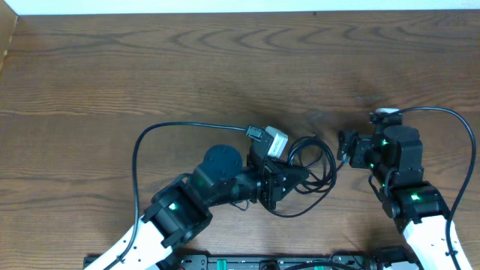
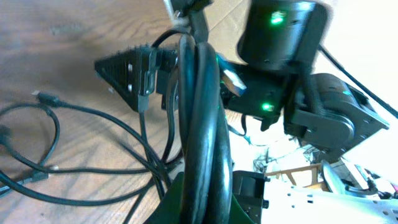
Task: Untangle cables
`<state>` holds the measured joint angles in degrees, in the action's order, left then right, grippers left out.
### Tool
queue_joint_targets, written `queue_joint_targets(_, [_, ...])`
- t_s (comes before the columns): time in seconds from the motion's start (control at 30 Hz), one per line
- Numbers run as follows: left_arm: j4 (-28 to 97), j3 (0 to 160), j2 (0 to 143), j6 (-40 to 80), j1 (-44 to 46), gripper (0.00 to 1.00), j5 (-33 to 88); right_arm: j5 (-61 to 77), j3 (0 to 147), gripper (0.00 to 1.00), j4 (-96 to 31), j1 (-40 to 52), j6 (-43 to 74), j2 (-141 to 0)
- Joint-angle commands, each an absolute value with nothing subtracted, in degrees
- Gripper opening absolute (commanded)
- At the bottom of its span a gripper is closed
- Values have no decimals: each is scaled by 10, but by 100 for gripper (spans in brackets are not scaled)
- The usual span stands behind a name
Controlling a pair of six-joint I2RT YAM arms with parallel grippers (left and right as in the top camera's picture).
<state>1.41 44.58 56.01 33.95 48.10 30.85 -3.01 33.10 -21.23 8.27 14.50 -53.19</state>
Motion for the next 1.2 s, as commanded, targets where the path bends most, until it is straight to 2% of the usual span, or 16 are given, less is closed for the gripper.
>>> queue_joint_targets(0.0, [5, 449, 527, 302, 482, 8, 276, -68, 336, 99, -234, 73, 173, -531])
queue_joint_targets(0.27, [5, 449, 485, 251, 482, 7, 182, 2, 336, 99, -292, 72, 173, -531])
queue_joint_targets(0.37, [5, 449, 471, 211, 482, 7, 146, 89, 336, 99, -302, 72, 156, -531])
queue_joint_targets(0.5, [4, 449, 457, 158, 482, 8, 90, 230, 336, 99, -314, 72, 95, -531])
queue_joint_targets(0.67, [-34, 449, 451, 102, 482, 7, 28, 341, 336, 99, -356, 73, -6, -531])
queue_joint_targets(0.8, [-91, 449, 451, 62, 482, 7, -29, 357, 336, 99, -401, 73, -70, -531])
queue_joint_targets(1.0, [-149, 449, 451, -9, 482, 7, -138, 340, 336, 99, -407, 72, -69, -531])
queue_joint_targets(1.17, [-150, 449, 452, -34, 482, 8, -146, 344, 336, 99, -403, 72, -69, -531])
